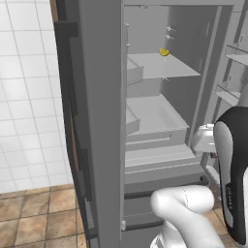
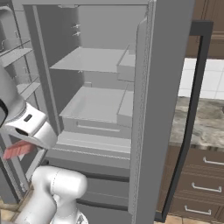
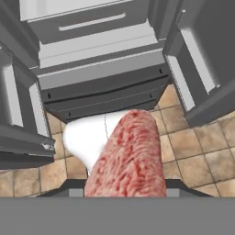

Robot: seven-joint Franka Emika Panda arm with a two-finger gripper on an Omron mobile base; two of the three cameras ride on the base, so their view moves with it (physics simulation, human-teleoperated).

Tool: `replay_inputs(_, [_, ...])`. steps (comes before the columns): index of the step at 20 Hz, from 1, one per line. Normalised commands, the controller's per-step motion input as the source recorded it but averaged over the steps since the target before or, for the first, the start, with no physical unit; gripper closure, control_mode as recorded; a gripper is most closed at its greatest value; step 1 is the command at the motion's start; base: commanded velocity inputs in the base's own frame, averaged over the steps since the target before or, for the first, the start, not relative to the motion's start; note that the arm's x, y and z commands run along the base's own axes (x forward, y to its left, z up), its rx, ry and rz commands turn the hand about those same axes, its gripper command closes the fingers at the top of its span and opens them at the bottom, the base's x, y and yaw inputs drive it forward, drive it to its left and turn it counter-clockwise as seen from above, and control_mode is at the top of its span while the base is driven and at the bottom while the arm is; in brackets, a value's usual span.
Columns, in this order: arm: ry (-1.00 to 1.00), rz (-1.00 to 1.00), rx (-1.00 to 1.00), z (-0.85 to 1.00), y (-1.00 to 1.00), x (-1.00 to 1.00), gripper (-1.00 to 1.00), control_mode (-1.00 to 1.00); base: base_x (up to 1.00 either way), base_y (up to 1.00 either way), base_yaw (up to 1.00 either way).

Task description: Take the steak from the fridge and place it on the digital scale on the counter by the fridge. Wait a few seconds for a reading, then move it to the plate on the dining counter.

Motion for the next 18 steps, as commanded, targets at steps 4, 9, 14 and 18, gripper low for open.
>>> replay_inputs(4, [0.0, 0.0, 0.0, 0.0, 0.0, 0.0, 1.0, 1.0, -0.34, 0.0, -0.2])
replay_inputs(9, [0.0, 0.0, 0.0, 0.0, 0.0, 0.0, 1.0, 1.0, -0.73, 0.0, -0.53])
replay_inputs(14, [0.0, 0.0, 0.0, 0.0, 0.0, 0.0, 1.0, 1.0, -0.69, 0.0, -0.61])
replay_inputs(18, [0.0, 0.0, 0.0, 0.0, 0.0, 0.0, 1.0, 1.0, -0.34, 0.0, -0.7])
